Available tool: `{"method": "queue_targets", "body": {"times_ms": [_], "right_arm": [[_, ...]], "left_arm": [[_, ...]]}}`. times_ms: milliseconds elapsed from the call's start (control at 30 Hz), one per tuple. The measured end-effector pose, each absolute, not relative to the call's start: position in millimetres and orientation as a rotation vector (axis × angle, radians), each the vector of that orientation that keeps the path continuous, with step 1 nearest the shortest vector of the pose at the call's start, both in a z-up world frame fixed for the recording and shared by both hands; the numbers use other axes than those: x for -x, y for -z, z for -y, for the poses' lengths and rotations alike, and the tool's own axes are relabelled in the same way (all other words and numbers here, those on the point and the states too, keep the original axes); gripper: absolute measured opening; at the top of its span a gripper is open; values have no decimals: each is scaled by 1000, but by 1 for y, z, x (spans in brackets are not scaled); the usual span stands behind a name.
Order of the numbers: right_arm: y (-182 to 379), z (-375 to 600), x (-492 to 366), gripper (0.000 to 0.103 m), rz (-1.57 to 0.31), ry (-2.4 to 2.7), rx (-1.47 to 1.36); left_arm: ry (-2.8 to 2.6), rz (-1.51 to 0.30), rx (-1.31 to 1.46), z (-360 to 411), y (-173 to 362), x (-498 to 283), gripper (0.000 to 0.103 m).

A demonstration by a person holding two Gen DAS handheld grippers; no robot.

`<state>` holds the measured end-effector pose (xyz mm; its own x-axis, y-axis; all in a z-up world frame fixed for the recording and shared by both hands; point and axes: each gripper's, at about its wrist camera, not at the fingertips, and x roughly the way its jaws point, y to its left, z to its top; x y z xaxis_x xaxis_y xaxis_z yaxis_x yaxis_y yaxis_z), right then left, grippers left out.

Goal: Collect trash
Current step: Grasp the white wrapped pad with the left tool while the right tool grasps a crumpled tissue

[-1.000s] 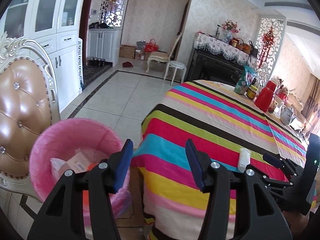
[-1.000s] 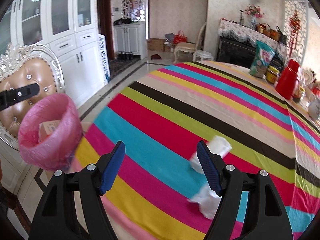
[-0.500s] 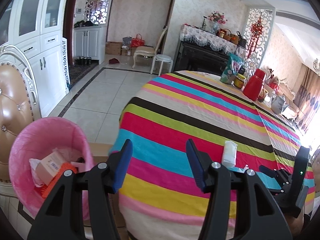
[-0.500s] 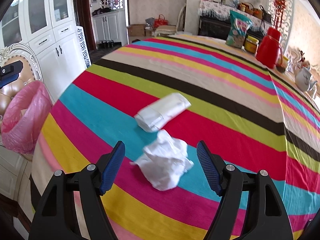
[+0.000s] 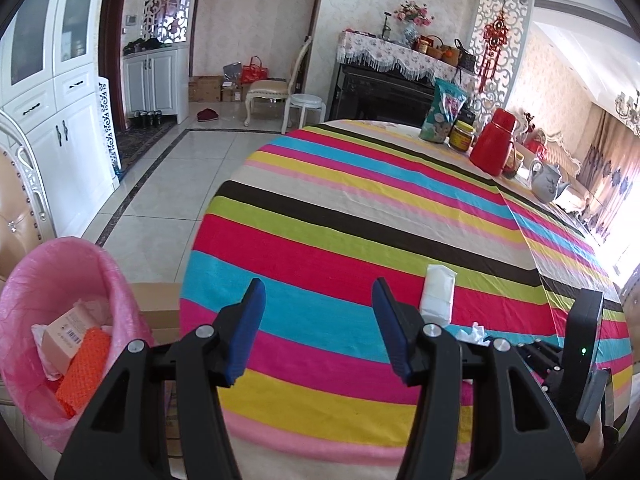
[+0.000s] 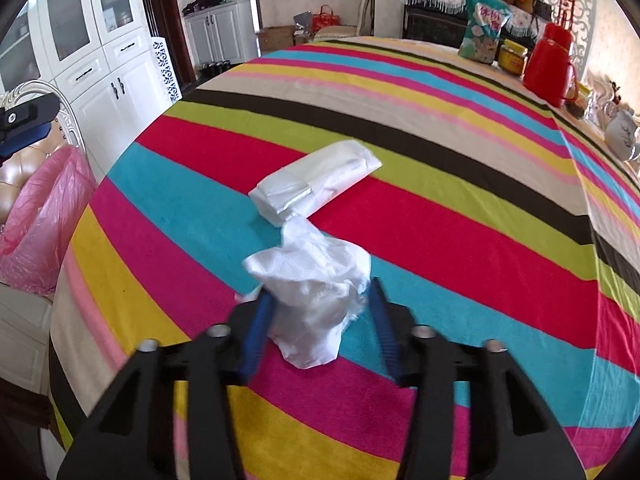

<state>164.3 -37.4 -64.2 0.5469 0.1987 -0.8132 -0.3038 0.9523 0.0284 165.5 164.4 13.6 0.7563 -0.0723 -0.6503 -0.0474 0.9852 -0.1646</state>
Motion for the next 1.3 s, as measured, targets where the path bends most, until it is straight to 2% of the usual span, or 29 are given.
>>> {"method": "queue_targets", "body": {"times_ms": [67,167,467,933,1100,1300], "right_arm": [[63,39,-163,29,-944,-304,116],[58,43,-162,22,-927,-300,111],[36,72,-169,21,-874,-256,61],[9,120,-178,21,-808,-160,-13],[8,125,-180,21,-807,-153,-23],[11,124,-180,21,-810,-155,-19]], "left_arm": [[23,-719,174,-159,-12,-171,54],[46,-729,166,-146,-6,-183,54],[168,-758,121,-100,15,-218,54],[319,-907,12,-24,76,-273,53],[326,-948,-31,-13,89,-284,40],[321,-953,-63,-9,88,-281,32]]}}
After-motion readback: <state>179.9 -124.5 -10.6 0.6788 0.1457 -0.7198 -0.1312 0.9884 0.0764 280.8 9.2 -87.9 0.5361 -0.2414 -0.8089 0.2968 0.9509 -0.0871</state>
